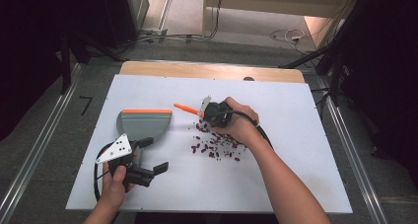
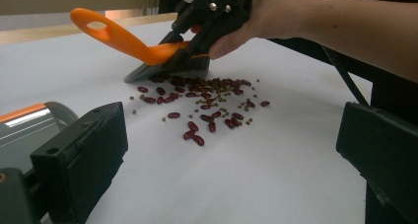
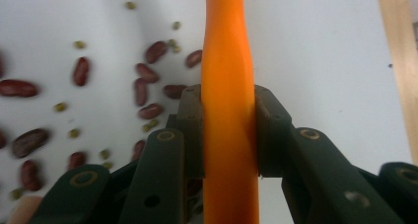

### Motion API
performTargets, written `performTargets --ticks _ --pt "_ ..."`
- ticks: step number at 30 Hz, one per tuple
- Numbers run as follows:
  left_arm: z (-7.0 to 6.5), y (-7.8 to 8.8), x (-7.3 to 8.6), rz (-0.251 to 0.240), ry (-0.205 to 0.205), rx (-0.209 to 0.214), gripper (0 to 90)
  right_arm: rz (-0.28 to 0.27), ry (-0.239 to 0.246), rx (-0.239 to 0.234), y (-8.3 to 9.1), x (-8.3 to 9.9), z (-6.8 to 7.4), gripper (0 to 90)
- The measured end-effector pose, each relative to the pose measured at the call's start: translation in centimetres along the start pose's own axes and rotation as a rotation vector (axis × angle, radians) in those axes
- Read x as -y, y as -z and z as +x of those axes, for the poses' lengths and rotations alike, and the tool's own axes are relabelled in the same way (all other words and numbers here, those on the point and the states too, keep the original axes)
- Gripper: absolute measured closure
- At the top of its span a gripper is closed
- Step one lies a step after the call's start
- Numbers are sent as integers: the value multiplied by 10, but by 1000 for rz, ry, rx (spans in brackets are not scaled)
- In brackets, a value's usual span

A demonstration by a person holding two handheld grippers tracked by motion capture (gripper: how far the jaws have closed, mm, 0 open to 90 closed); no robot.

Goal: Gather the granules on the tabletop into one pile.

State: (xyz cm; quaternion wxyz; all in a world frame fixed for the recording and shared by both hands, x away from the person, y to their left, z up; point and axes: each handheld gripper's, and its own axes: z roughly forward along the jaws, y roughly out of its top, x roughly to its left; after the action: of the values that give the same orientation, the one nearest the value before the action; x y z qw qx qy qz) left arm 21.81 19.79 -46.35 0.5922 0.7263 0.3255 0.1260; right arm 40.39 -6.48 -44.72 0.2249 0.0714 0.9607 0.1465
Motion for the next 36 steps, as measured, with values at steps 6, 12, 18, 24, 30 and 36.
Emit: performTargets --ticks 6,12,18,24,30,36 --pt "0 0 0 3 0 -3 1 -19 40 -35 9 8 13 683" --pt "0 0 0 2 1 -1 1 -26 91 -64 17 15 23 682" --pt "0 0 0 -2 -1 6 1 -61 78 -29 29 18 16 689" --pt "0 0 0 1 0 3 1 -93 63 -9 26 5 3 688" --pt "0 2 0 -3 -1 -1 1 -92 102 60 7 -21 2 689" --pt "1 2 0 -6 1 -1 1 -78 143 11 -7 -32 12 687"
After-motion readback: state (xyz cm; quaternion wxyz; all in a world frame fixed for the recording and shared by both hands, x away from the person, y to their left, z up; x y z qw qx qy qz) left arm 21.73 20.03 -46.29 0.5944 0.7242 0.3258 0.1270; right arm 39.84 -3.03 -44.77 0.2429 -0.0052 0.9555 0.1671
